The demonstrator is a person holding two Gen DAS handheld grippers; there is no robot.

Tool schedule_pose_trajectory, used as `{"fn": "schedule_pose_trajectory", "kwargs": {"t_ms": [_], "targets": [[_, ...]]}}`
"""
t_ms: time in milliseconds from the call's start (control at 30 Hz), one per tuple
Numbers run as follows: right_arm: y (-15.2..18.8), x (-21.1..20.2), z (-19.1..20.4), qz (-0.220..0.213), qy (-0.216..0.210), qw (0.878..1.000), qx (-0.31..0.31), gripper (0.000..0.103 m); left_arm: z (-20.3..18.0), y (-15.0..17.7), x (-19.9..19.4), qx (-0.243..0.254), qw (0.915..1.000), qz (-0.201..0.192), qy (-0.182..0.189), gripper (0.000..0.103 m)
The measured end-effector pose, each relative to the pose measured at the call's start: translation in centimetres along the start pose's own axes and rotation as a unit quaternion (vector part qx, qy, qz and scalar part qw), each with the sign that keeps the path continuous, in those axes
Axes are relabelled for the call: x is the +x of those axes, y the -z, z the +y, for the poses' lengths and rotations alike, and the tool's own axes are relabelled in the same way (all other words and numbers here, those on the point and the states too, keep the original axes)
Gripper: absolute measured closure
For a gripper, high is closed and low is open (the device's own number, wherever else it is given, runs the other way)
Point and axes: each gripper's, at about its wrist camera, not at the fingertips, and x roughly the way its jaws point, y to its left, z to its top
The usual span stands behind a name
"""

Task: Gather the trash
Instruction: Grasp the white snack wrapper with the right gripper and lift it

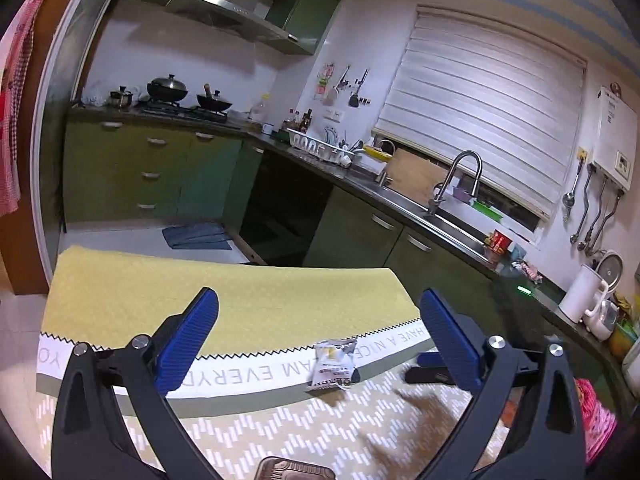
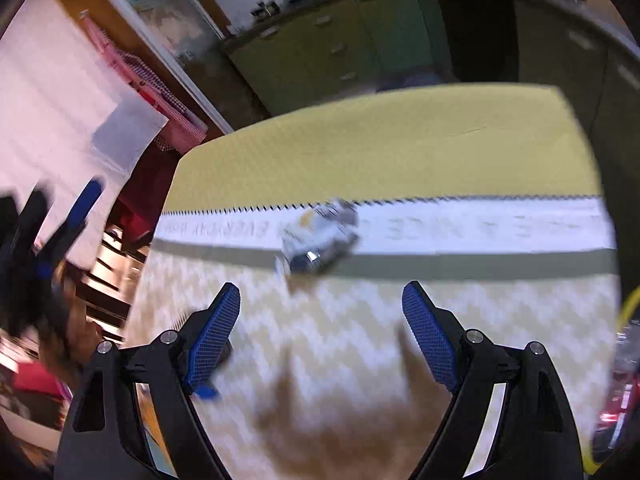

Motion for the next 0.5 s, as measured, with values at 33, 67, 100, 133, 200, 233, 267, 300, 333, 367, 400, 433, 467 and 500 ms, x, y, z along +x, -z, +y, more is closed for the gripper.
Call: {"fn": "schedule_pose_trajectory", "kwargs": {"t_ms": [33,67,100,133,200,233,267,300,333,367,400,433,467,500], "targets": [[-0.9,1.3,0.0,0.012,0.003,1.0,0.019,0.021,-0.1,0.0,-0.1,0.003,1.0,-0.001,-0.001,0.007],[-1.4,2.2,0.0,0.019,0.004,0.999,0.028,0.021,-0.2,-0.1,-0.2,0.005,1.0,-0.002,0.001,0.007],[-1.8,3.0,0.1,0.026,0.007,0.999,0.033,0.021,-0.3,-0.1,-0.2,0.005,1.0,-0.002,0.003,0.007],[-2.2,3.7,0.1,0.033,0.014,0.999,0.038,0.021,-0.3,-0.1,-0.3,0.004,1.0,-0.002,0.004,0.007],[-2.7,5.2,0.2,0.044,0.026,0.998,0.047,0.023,-0.3,-0.1,-0.3,0.002,1.0,0.0,0.007,0.007],[-2.9,5.8,0.5,0.047,0.032,0.997,0.047,0.023,-0.3,-0.1,-0.4,0.002,1.0,0.0,0.007,0.007],[-3.1,6.2,0.5,0.047,0.038,0.997,0.044,0.023,-0.3,-0.1,-0.4,0.002,1.0,-0.002,0.007,0.007],[-3.3,6.6,0.6,0.048,0.045,0.997,0.041,0.024,-0.3,-0.1,-0.5,0.001,1.0,-0.004,0.006,0.007],[-3.3,6.9,0.8,0.048,0.051,0.997,0.039,0.024,-0.2,-0.2,-0.8,0.0,0.9999,-0.008,0.008,0.007],[-3.4,7.3,1.1,0.049,0.057,0.997,0.035,0.025,-0.2,-0.2,-1.0,-0.002,0.9999,-0.011,0.008,0.007],[-3.5,7.8,1.3,0.049,0.062,0.996,0.03,0.027,-0.1,-0.3,-1.2,-0.004,0.9999,-0.015,0.007,0.007],[-3.7,8.3,1.7,0.049,0.068,0.996,0.027,0.027,0.1,-0.4,-1.4,-0.007,0.9997,-0.02,0.006,0.007],[-3.7,8.7,2.0,0.049,0.073,0.996,0.024,0.028,0.0,-0.4,-1.6,-0.009,0.9997,-0.023,0.006,0.007],[-3.8,9.1,2.3,0.048,0.078,0.996,0.022,0.031,0.2,-0.5,-1.8,-0.012,0.9995,-0.027,0.005,0.007]]}}
